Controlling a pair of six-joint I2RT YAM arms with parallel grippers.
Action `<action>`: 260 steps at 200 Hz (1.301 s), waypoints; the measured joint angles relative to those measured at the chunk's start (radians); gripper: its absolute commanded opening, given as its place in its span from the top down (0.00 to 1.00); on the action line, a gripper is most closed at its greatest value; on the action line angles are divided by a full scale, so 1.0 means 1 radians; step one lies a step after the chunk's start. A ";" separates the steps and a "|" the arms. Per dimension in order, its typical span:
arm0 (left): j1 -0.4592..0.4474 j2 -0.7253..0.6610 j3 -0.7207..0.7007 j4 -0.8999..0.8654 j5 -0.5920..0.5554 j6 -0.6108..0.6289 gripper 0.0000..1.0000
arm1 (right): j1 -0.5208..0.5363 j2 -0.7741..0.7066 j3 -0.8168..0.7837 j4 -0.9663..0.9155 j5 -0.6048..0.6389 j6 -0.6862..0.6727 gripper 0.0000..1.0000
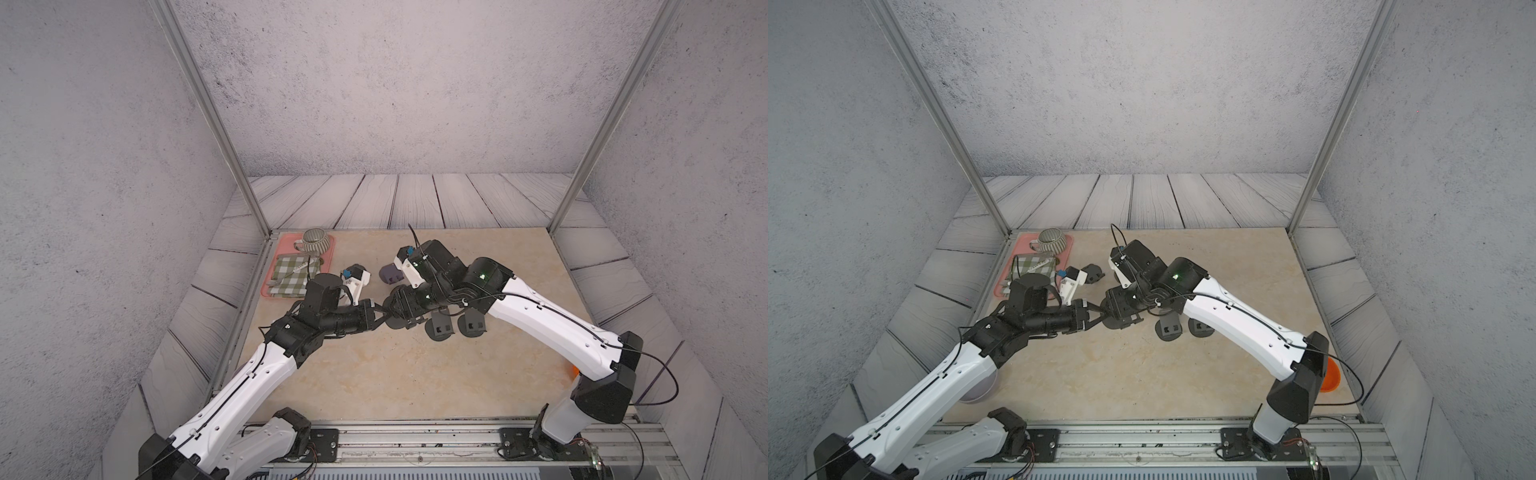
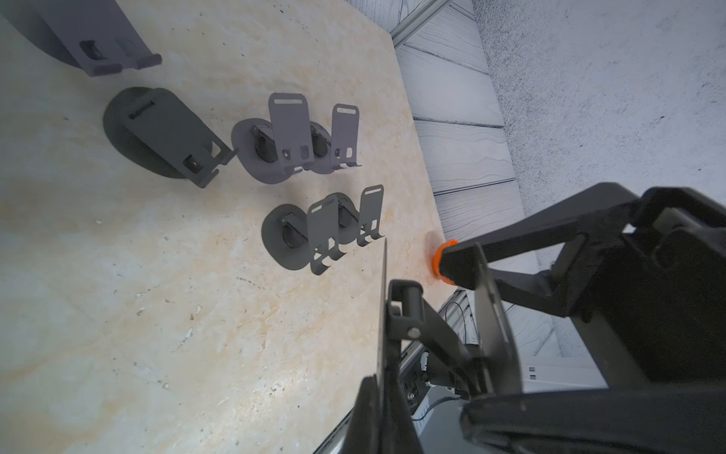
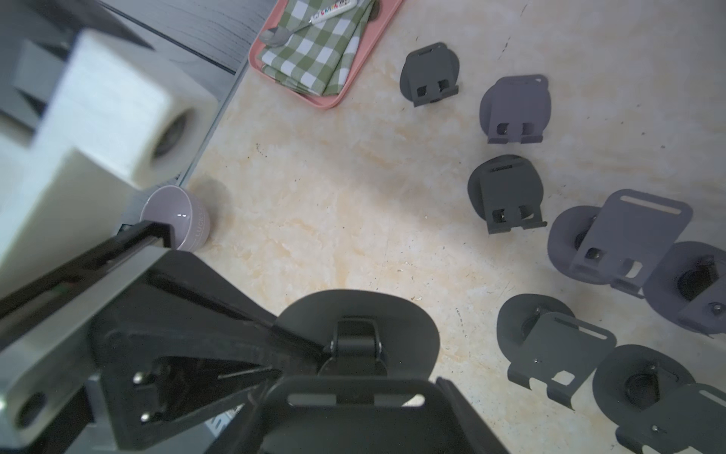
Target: Open the phone stand
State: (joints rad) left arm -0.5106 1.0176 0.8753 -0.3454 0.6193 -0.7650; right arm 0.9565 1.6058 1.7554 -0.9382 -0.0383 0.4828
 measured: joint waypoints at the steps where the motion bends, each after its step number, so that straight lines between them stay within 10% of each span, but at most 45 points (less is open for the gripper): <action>1: 0.001 0.000 0.000 0.001 0.001 0.000 1.00 | 0.000 -0.001 0.000 0.001 0.001 0.000 0.44; 260: 0.073 0.116 -0.042 0.186 0.294 -0.077 1.00 | 0.126 -0.153 -0.128 0.098 0.304 -0.104 0.49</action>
State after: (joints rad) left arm -0.4377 1.1336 0.8330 -0.1593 0.9134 -0.8421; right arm 1.0828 1.4528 1.6276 -0.8398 0.2653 0.3786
